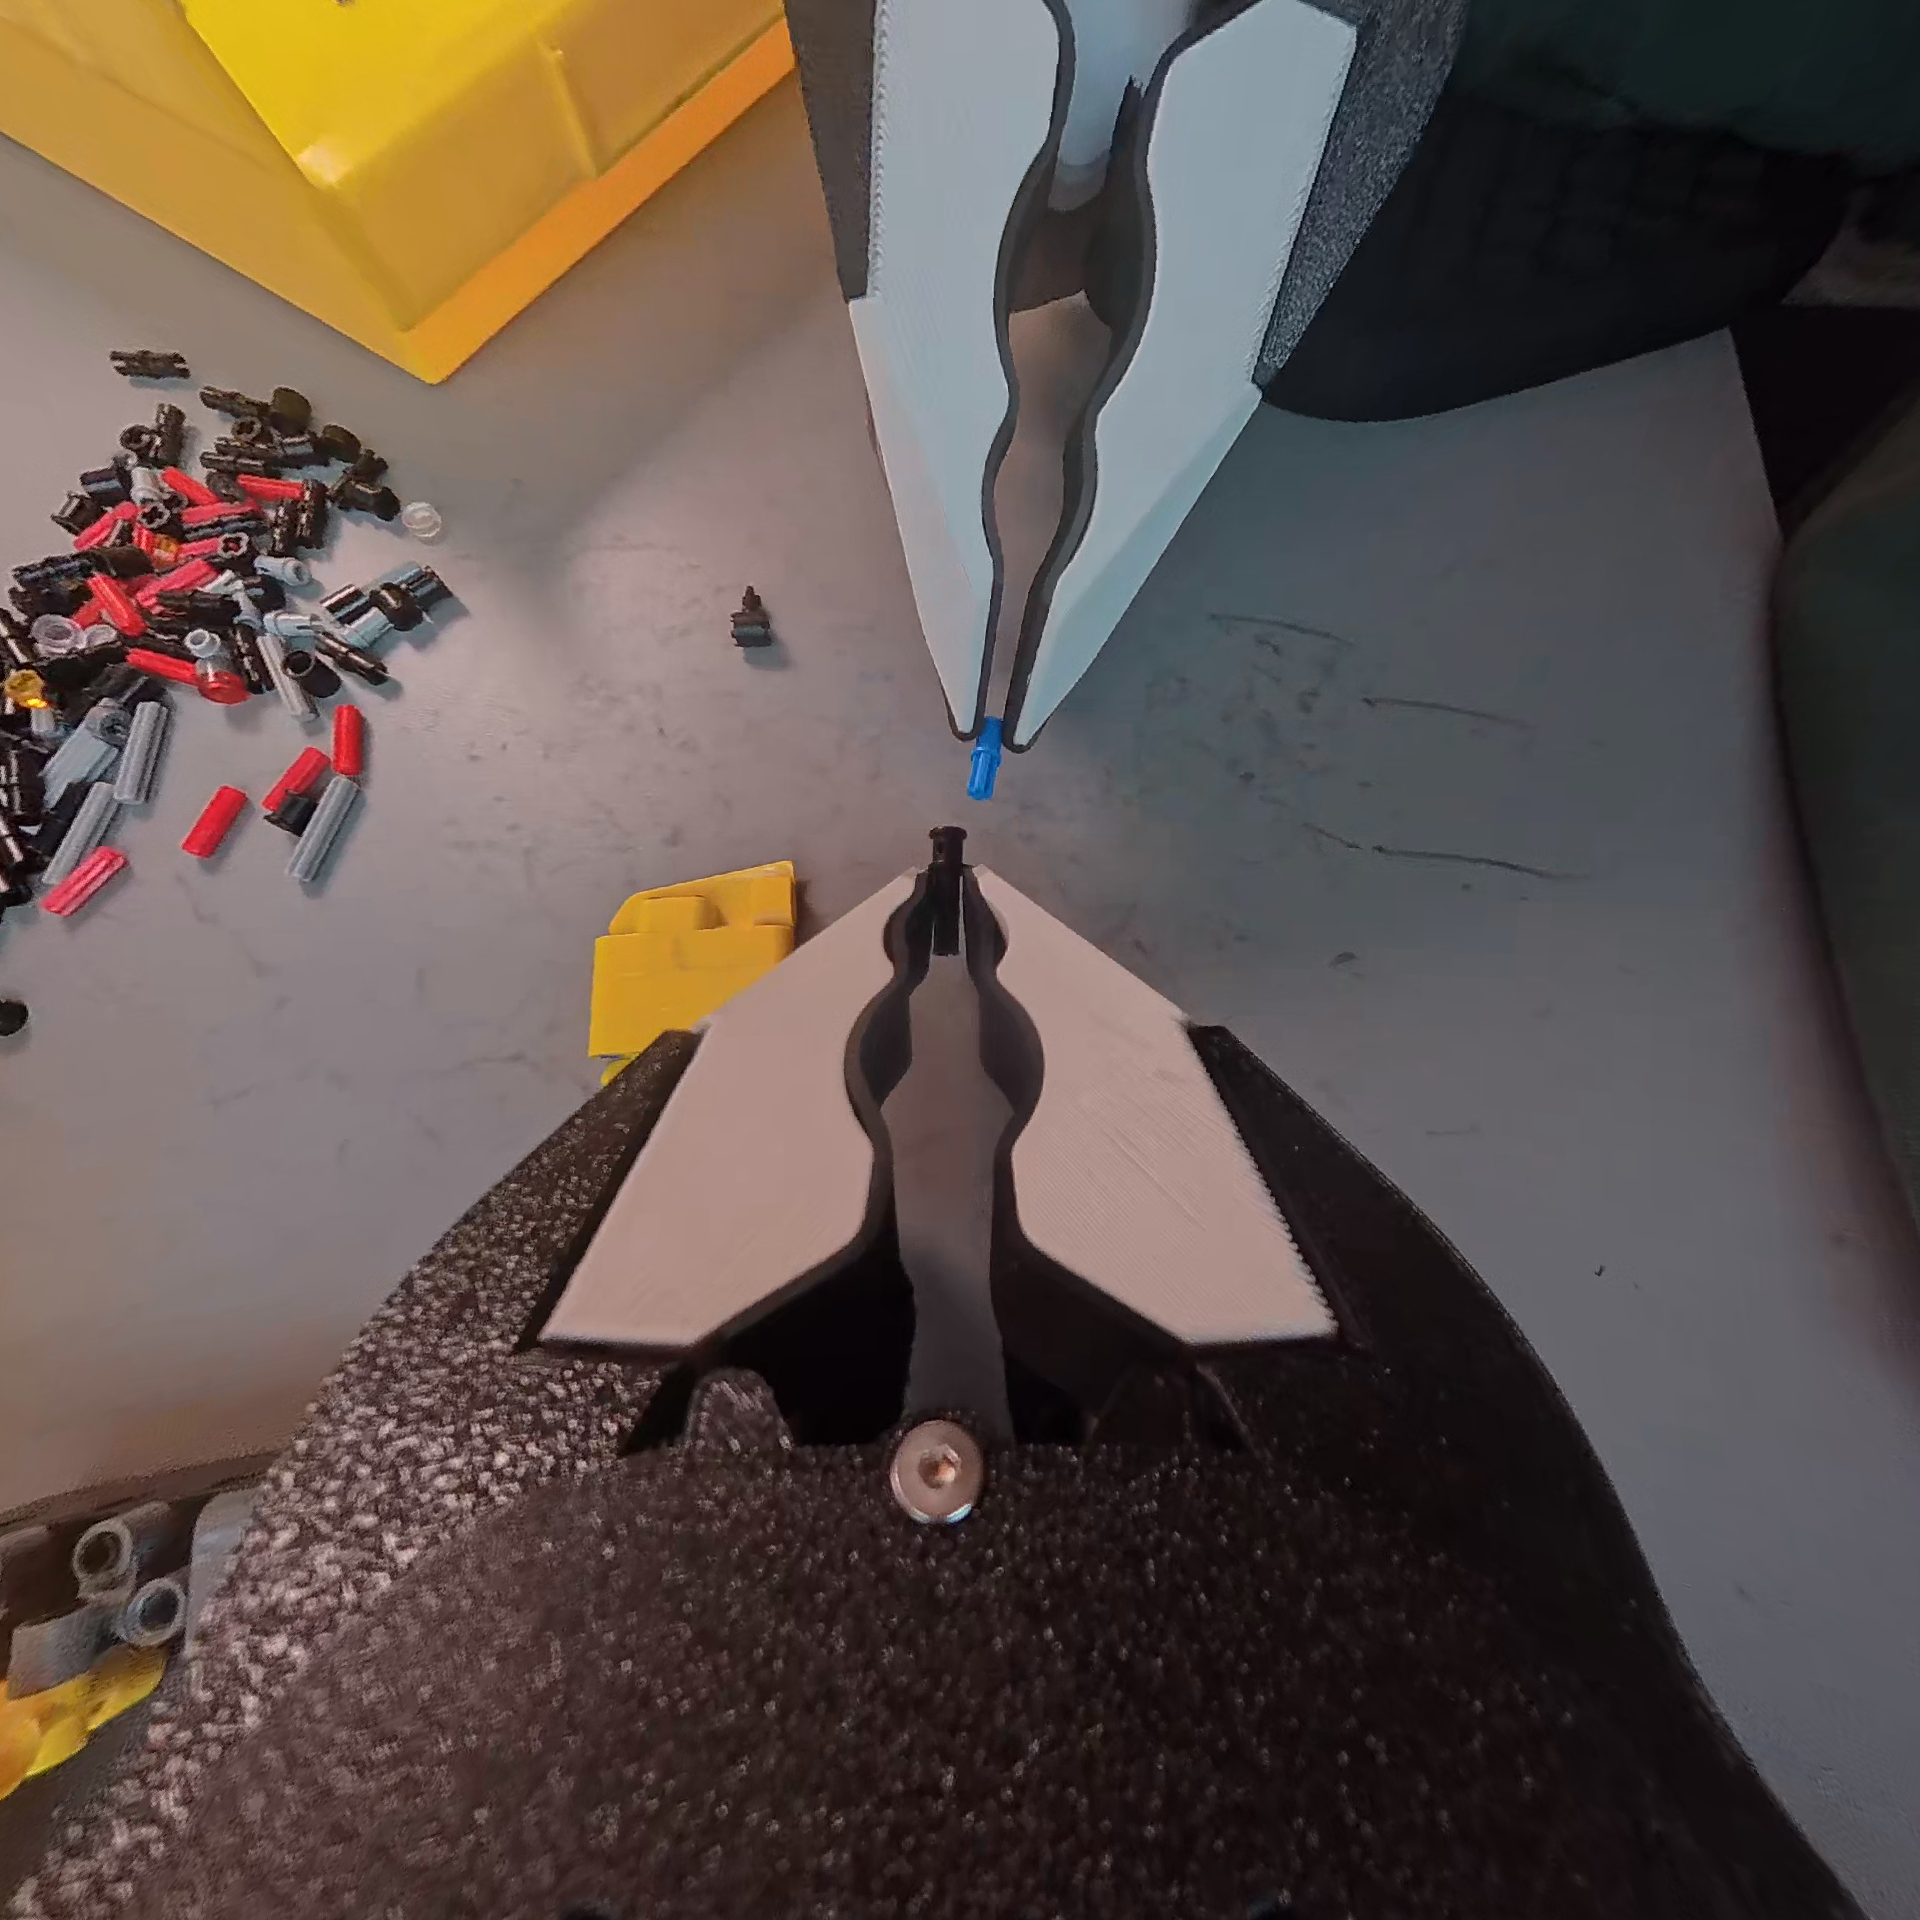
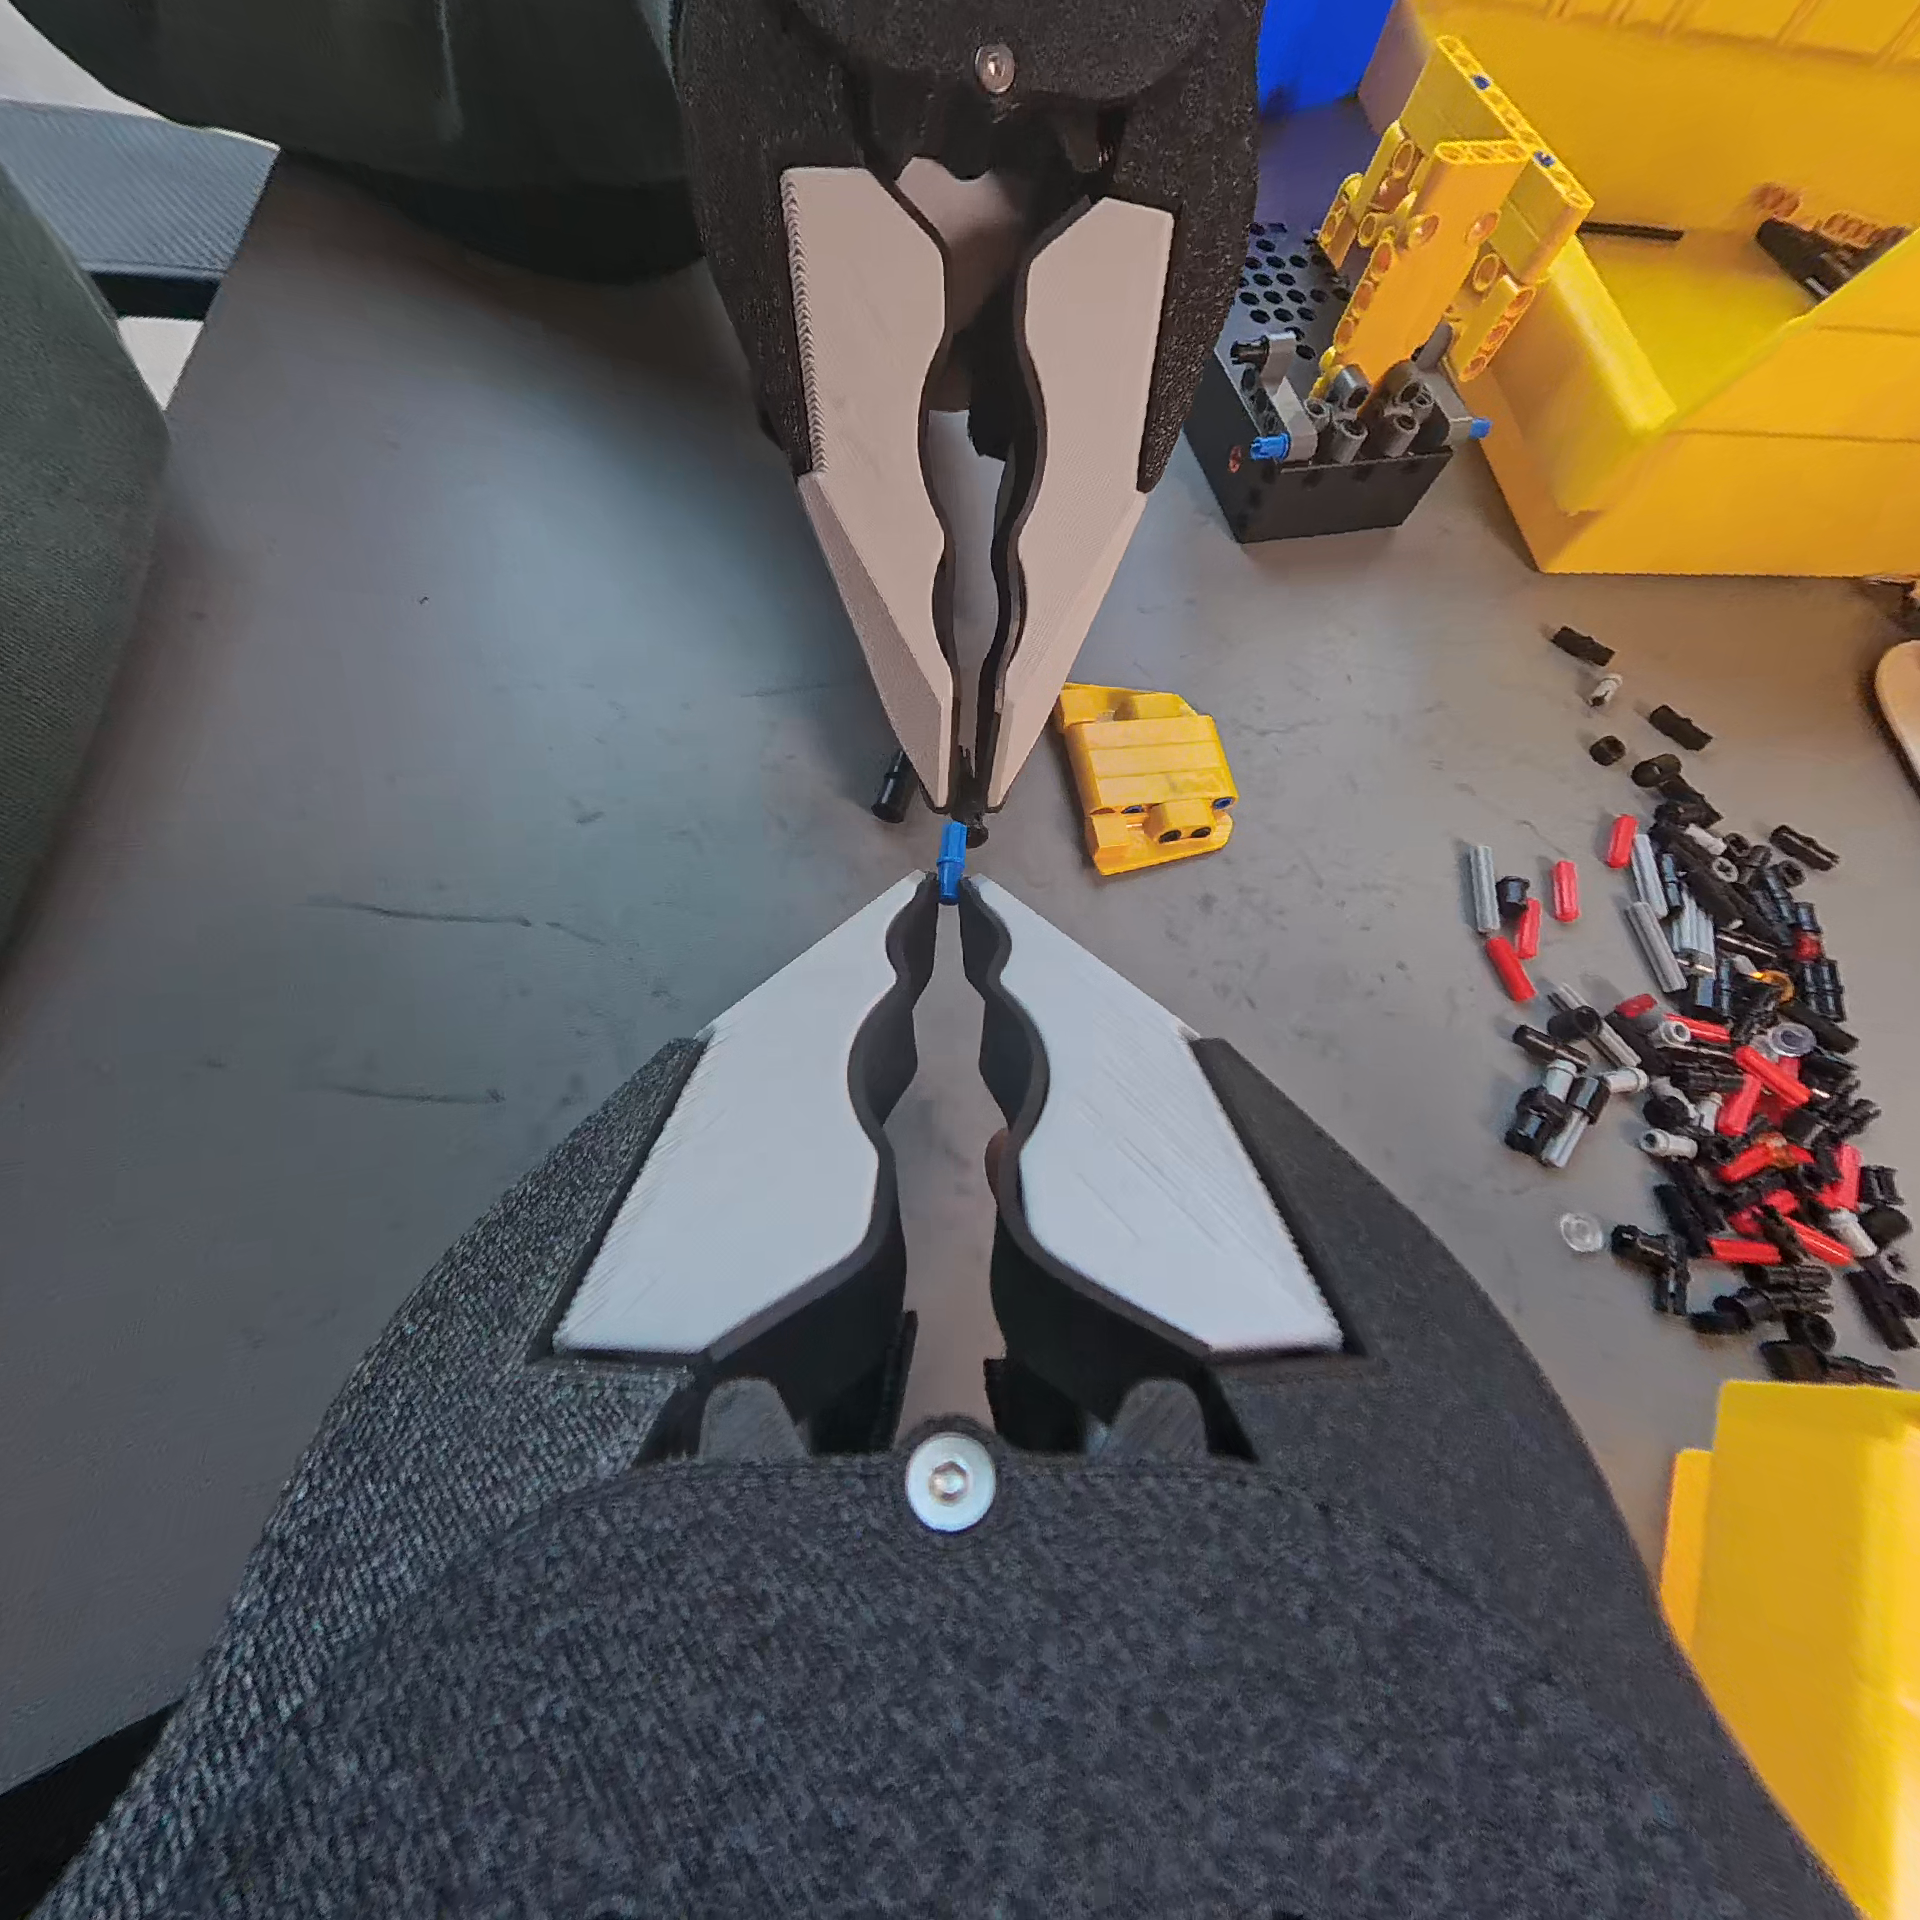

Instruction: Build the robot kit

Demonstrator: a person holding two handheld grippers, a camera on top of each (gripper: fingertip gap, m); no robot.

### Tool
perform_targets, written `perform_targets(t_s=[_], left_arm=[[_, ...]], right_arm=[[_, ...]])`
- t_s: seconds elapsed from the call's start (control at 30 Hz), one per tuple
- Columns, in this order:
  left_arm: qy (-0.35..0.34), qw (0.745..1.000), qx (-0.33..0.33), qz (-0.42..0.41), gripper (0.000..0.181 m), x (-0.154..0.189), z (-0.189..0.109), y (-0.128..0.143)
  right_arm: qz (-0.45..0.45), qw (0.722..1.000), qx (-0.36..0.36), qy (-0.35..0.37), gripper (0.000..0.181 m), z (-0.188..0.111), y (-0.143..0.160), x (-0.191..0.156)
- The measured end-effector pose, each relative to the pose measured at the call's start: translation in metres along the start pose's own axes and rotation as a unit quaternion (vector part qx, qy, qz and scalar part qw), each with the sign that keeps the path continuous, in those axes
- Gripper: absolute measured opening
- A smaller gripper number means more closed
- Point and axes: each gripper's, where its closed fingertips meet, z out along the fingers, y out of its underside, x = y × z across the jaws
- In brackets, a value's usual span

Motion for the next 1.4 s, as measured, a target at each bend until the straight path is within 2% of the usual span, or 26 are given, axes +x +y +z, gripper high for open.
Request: perform_targets(t_s=[0.27, 0.87, 1.0, 1.1, 1.23, 1.4], left_arm=[[0.077, 0.99, 0.118, -0.005, 0.004, 0.013, -0.022, -0.028], [0.171, 0.942, 0.288, -0.003, 0.003, 0.034, -0.064, -0.068], [0.167, 0.945, 0.281, 0.001, 0.003, 0.034, -0.062, -0.066], [0.156, 0.955, 0.253, -0.004, 0.003, 0.031, -0.054, -0.061], [0.117, 0.978, 0.174, -0.011, 0.003, 0.023, -0.033, -0.045], [0.081, 0.991, 0.101, -0.019, 0.003, 0.015, -0.015, -0.027]], right_arm=[[0.007, 0.998, 0.055, -0.002, 0.003, -0.018, -0.021, -0.001], [0.011, 0.987, 0.158, -0.035, 0.003, -0.045, -0.058, -0.013], [0.009, 0.984, 0.173, -0.032, 0.003, -0.049, -0.065, -0.013], [0.006, 0.987, 0.156, -0.028, 0.003, -0.045, -0.061, -0.013], [0.003, 0.995, 0.101, -0.012, 0.003, -0.033, -0.044, -0.009], [-0.006, 0.999, 0.033, -0.003, 0.003, -0.018, -0.02, -0.007]])
